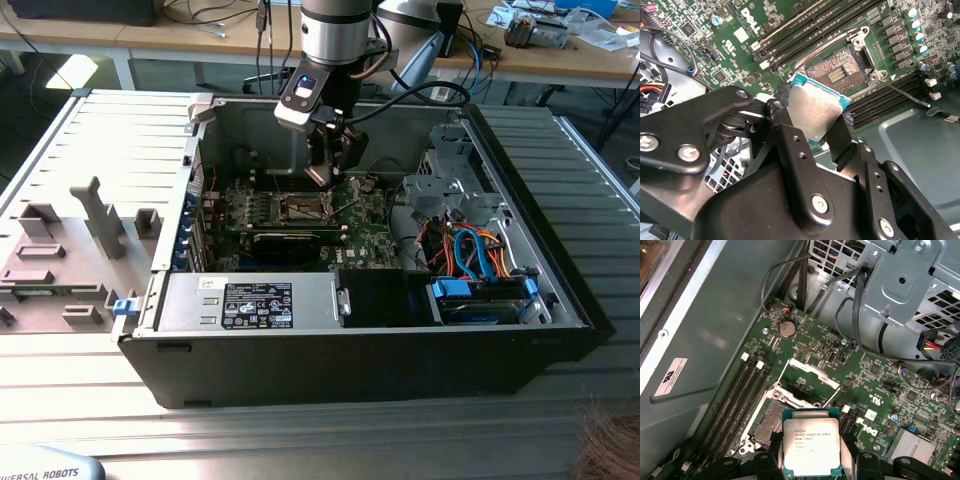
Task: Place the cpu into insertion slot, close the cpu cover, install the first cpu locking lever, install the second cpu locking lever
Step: 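Place the cpu into insertion slot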
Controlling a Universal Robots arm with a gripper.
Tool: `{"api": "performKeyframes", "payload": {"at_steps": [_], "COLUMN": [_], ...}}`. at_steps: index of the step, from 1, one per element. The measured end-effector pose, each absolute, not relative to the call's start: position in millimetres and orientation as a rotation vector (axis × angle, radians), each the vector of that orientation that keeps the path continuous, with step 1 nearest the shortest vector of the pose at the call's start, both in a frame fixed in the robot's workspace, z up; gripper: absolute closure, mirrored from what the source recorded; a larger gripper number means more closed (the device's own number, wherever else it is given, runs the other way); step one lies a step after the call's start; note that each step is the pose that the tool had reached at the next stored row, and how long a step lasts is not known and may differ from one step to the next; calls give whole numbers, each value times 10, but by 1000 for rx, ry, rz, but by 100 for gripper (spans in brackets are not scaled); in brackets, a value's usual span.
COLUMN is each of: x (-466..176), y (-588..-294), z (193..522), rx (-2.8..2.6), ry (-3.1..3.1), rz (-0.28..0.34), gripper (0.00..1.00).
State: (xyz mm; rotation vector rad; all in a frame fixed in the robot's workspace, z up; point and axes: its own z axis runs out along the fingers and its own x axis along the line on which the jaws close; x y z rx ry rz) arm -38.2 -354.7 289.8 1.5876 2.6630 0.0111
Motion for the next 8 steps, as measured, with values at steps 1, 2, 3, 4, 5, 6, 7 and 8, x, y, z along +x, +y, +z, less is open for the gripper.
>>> {"api": "performKeyframes", "payload": {"at_steps": [1, 2, 3, 4, 5, 6, 7, 8], "x": [-382, -382, -382, -382, -382, -382, -382, -382], "y": [-3547, -3547, -3547, -3547, -3547, -3546, -3546, -3547], "z": [2897, 2897, 2897, 2897, 2896, 2896, 2896, 2895], "rx": [1588, 1588, 1589, 1589, 1590, 1591, 1591, 1592], "ry": [2663, 2662, 2662, 2662, 2661, 2660, 2660, 2660], "rz": [11, 11, 10, 10, 10, 9, 9, 9], "gripper": [46, 46, 46, 46, 46, 46, 46, 46]}}
